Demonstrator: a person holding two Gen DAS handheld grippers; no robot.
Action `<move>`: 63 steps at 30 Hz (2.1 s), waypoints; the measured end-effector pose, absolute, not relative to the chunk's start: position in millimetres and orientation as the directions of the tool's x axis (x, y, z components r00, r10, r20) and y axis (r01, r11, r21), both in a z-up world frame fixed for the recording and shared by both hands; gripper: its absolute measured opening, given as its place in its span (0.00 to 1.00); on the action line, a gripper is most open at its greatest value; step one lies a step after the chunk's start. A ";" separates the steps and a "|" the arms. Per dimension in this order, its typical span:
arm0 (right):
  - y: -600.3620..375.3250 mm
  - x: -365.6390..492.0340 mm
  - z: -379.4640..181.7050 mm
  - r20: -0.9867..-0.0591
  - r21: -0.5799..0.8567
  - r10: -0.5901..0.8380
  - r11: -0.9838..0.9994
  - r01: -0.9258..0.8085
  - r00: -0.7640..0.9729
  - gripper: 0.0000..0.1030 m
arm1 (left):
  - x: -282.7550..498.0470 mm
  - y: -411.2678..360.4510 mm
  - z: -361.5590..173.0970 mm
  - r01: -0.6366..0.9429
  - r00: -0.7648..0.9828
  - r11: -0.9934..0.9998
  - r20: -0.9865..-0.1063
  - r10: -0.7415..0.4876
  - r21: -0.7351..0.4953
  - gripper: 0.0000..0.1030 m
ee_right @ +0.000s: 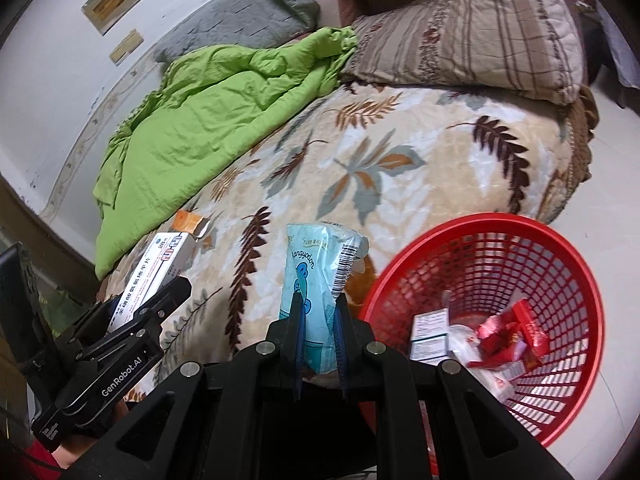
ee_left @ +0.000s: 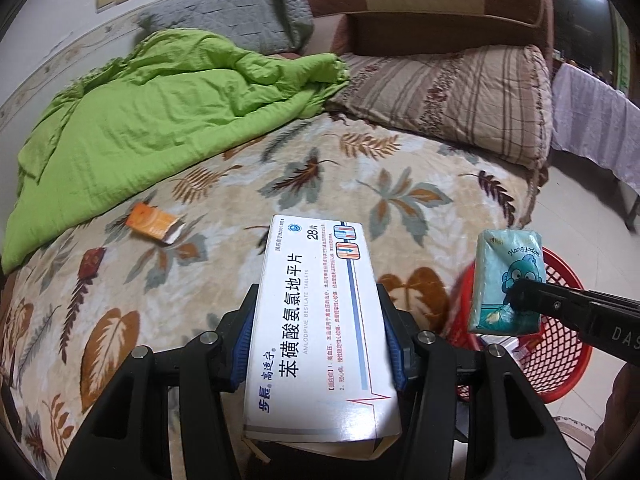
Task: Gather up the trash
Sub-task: 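Carry the white box and tissue packet over the red basket with both tools, then open both tools to drop the box and tissue packet into the basket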
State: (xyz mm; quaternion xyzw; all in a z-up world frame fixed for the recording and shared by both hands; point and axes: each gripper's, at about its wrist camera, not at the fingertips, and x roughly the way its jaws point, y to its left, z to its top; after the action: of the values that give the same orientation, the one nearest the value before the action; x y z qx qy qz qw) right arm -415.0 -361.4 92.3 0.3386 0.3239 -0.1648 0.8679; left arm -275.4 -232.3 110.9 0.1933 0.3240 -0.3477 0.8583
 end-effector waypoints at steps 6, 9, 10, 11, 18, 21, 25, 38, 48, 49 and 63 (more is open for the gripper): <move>-373.1 -439.8 93.9 -0.690 0.450 -0.131 0.693 0.563 0.712 0.14 | -292.3 -260.9 106.4 0.783 0.502 0.613 -0.695 -0.515 0.111 0.50; -375.7 -454.3 91.1 -0.709 0.426 -0.169 0.671 0.607 0.684 0.15 | -301.6 -273.1 100.7 0.817 0.462 0.567 -0.705 -0.538 0.103 0.50; -375.7 -457.7 90.0 -0.714 0.421 -0.178 0.663 0.618 0.677 0.15 | -304.6 -277.0 98.3 0.827 0.450 0.552 -0.709 -0.543 0.102 0.50; -376.1 -461.2 89.0 -0.716 0.420 -0.184 0.657 0.626 0.673 0.15 | -307.2 -279.9 96.3 0.836 0.440 0.539 -0.711 -0.548 0.102 0.50; -382.8 -476.8 85.8 -0.731 0.404 -0.220 0.624 0.669 0.646 0.15 | -320.3 -297.4 81.7 0.880 0.374 0.466 -0.742 -0.557 0.094 0.51; -384.6 -480.5 83.3 -0.736 0.403 -0.227 0.610 0.682 0.638 0.15 | -322.5 -305.5 76.7 0.890 0.351 0.448 -0.759 -0.549 0.088 0.51; -388.6 -485.5 81.3 -0.743 0.398 -0.239 0.593 0.701 0.624 0.15 | -323.8 -315.0 73.1 0.901 0.318 0.429 -0.774 -0.547 0.067 0.51; -399.2 -497.5 74.2 -0.774 0.360 -0.280 0.542 0.759 0.568 0.15 | -332.6 -336.1 64.1 0.946 0.184 0.325 -0.807 -0.562 -0.011 0.51; -405.3 -503.1 69.5 -0.790 0.347 -0.289 0.516 0.783 0.540 0.16 | -335.4 -344.0 55.5 0.954 0.103 0.290 -0.826 -0.554 -0.075 0.51; -405.4 -503.2 69.6 -0.790 0.346 -0.290 0.517 0.783 0.540 0.16 | -334.9 -344.8 55.0 0.953 0.102 0.293 -0.827 -0.553 -0.078 0.51; -406.8 -504.2 68.7 -0.796 0.340 -0.296 0.503 0.795 0.528 0.18 | -342.8 -346.0 58.4 0.959 0.089 0.270 -0.814 -0.574 -0.086 0.51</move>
State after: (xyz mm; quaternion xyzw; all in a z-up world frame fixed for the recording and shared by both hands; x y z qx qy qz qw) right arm -504.2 -406.8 68.7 0.3619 0.3445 -0.3427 0.7955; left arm -342.8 -346.0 58.4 0.2472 0.3895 -0.5512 0.6952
